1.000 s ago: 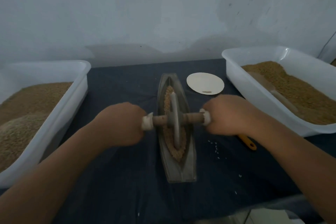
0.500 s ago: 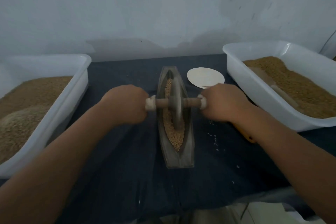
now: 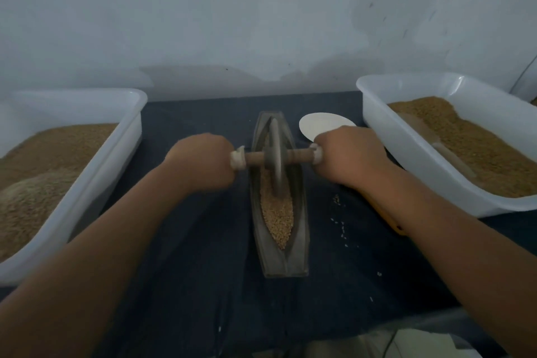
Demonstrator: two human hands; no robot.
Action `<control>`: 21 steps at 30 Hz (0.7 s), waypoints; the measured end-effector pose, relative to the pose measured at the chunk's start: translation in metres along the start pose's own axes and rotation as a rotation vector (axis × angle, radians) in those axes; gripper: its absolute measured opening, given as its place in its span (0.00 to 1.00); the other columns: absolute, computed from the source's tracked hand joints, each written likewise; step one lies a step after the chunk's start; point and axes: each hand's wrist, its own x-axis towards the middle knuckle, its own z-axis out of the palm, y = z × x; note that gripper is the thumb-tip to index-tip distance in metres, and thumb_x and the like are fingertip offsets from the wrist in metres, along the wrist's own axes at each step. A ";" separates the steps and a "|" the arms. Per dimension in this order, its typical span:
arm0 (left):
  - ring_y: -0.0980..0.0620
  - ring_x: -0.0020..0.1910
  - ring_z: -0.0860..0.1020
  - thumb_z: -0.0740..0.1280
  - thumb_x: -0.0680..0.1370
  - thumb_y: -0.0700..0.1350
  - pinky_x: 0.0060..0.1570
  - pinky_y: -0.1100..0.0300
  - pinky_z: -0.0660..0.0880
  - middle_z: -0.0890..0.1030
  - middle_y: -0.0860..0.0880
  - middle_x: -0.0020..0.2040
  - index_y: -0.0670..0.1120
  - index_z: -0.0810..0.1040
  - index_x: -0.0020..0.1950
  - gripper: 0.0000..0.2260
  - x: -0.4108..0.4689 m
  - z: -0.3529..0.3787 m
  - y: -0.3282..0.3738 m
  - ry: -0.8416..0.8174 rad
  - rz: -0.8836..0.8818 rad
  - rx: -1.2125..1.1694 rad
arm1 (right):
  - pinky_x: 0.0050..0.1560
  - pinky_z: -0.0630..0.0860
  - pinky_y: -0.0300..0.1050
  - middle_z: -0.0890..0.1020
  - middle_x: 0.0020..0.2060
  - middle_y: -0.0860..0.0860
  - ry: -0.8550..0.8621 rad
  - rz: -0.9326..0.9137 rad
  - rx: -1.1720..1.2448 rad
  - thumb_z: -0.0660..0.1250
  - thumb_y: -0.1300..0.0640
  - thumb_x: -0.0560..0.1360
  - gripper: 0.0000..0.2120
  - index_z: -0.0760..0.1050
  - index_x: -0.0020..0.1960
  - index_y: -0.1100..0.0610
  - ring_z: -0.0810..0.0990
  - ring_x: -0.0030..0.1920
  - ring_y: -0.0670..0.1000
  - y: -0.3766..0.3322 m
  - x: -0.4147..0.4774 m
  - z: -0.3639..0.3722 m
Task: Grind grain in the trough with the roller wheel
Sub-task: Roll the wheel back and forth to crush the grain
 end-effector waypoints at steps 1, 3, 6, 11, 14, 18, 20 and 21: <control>0.54 0.32 0.77 0.69 0.71 0.55 0.31 0.59 0.71 0.78 0.55 0.32 0.51 0.75 0.34 0.10 -0.015 0.005 -0.002 -0.010 0.014 -0.009 | 0.28 0.63 0.41 0.74 0.26 0.45 -0.027 -0.042 0.014 0.54 0.39 0.72 0.18 0.71 0.32 0.49 0.72 0.27 0.45 0.001 -0.014 -0.004; 0.57 0.30 0.77 0.68 0.69 0.57 0.28 0.60 0.69 0.78 0.56 0.30 0.53 0.75 0.33 0.10 -0.038 0.014 -0.005 -0.017 0.021 -0.034 | 0.25 0.63 0.40 0.73 0.23 0.43 -0.089 -0.116 0.047 0.54 0.36 0.68 0.17 0.71 0.31 0.46 0.71 0.24 0.42 0.004 -0.035 -0.015; 0.56 0.29 0.76 0.67 0.69 0.58 0.28 0.61 0.68 0.77 0.56 0.29 0.53 0.76 0.33 0.11 -0.037 0.024 -0.008 -0.006 0.012 -0.034 | 0.27 0.64 0.41 0.74 0.25 0.44 -0.120 -0.148 0.029 0.54 0.37 0.69 0.16 0.72 0.32 0.45 0.73 0.26 0.43 0.000 -0.030 -0.020; 0.48 0.35 0.78 0.67 0.73 0.57 0.36 0.56 0.76 0.79 0.51 0.36 0.50 0.76 0.36 0.12 0.020 0.015 -0.003 0.109 -0.134 -0.054 | 0.32 0.64 0.45 0.72 0.30 0.47 0.011 -0.032 -0.110 0.63 0.47 0.76 0.12 0.69 0.35 0.50 0.72 0.31 0.51 -0.010 0.026 -0.015; 0.47 0.38 0.80 0.66 0.77 0.57 0.41 0.52 0.81 0.81 0.50 0.39 0.50 0.77 0.38 0.13 0.022 0.015 -0.002 0.071 -0.131 -0.124 | 0.30 0.62 0.43 0.72 0.30 0.48 -0.019 -0.047 -0.186 0.63 0.48 0.72 0.09 0.70 0.35 0.51 0.73 0.31 0.53 -0.014 0.033 -0.018; 0.52 0.30 0.76 0.63 0.71 0.57 0.29 0.59 0.69 0.77 0.55 0.31 0.52 0.75 0.34 0.11 -0.014 0.016 -0.003 0.119 0.015 0.041 | 0.31 0.65 0.43 0.77 0.32 0.46 -0.243 -0.018 0.026 0.61 0.44 0.68 0.10 0.75 0.36 0.48 0.77 0.34 0.49 -0.004 -0.006 -0.022; 0.56 0.27 0.72 0.62 0.69 0.59 0.27 0.62 0.63 0.74 0.56 0.28 0.54 0.73 0.32 0.11 -0.030 0.015 -0.001 0.157 0.095 0.148 | 0.29 0.65 0.42 0.78 0.29 0.45 -0.413 -0.010 0.110 0.62 0.42 0.64 0.10 0.75 0.35 0.47 0.77 0.31 0.44 0.002 -0.032 -0.022; 0.56 0.26 0.72 0.62 0.69 0.59 0.26 0.62 0.62 0.73 0.56 0.28 0.54 0.73 0.32 0.12 -0.031 0.016 -0.001 0.153 0.105 0.174 | 0.29 0.64 0.42 0.78 0.28 0.45 -0.396 -0.007 0.130 0.62 0.41 0.64 0.11 0.74 0.34 0.47 0.75 0.30 0.43 0.003 -0.039 -0.019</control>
